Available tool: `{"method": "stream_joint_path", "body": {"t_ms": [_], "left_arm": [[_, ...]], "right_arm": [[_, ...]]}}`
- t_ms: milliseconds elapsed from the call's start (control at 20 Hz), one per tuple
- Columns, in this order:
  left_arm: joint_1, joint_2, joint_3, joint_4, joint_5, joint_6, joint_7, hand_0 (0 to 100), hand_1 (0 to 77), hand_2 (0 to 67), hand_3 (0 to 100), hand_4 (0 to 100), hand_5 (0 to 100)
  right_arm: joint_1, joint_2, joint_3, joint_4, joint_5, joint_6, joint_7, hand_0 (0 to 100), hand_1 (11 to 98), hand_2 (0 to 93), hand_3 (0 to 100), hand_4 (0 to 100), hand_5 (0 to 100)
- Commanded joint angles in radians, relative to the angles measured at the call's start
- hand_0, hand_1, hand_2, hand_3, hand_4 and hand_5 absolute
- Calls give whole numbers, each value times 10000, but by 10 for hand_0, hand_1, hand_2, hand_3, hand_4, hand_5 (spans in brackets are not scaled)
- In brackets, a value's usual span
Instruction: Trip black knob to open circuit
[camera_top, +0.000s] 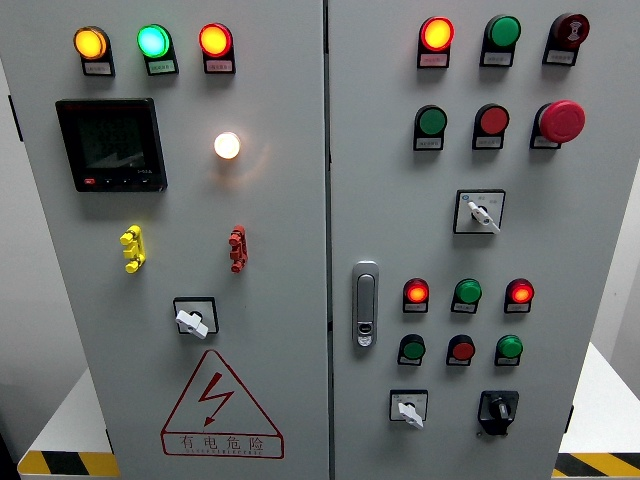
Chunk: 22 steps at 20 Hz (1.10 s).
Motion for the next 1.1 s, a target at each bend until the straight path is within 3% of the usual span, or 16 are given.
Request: {"method": "stream_joint_path", "body": {"t_ms": [0,150,250,400,450,550,600,650,900,1050], "left_arm": [[0,0,0,0,0,0,0,0,0,195,263,98,86],[0,0,0,0,0,0,0,0,0,195,262,98,86],[0,0,0,0,0,0,0,0,0,195,262,98,86],[0,0,0,0,0,0,0,0,0,195,262,98,86],[0,0,0,0,0,0,0,0,0,195,262,98,86],[0,0,0,0,0,0,0,0,0,195,262,98,86],[0,0,0,0,0,0,0,0,0,195,262,98,86],[0,0,0,0,0,0,0,0,0,195,262,98,86],[0,0,0,0,0,0,0,0,0,194,262,98,86],[0,0,0,0,0,0,0,0,0,194,262,98,86]], "right_arm": [[75,0,190,23,-76,0,0,821,362,0,40,0,113],[151,0,542,8,-152,0,0,821,362,0,39,0,113],[213,0,1368,-23,-976,153,-15,820,362,0,39,0,112],[275,0,3619,-115,-3274,552,-290,820,362,0,38,0,111],[275,0,4615,-115,-4041,659,-413,819,362,0,38,0,110],[412,16,7023,-161,-6248,1224,-659,819,361,0,38,0,108],[428,16,7792,-161,-7245,1592,-736,819,361,0,38,0,107],[489,16,7906,-252,-7696,1657,-721,819,361,0,37,0,106],[1040,0,8138,-604,-7685,1826,-675,821,355,0,34,0,101],[1333,-61,8168,-1173,-7609,2177,-614,822,352,0,33,0,99]]}}
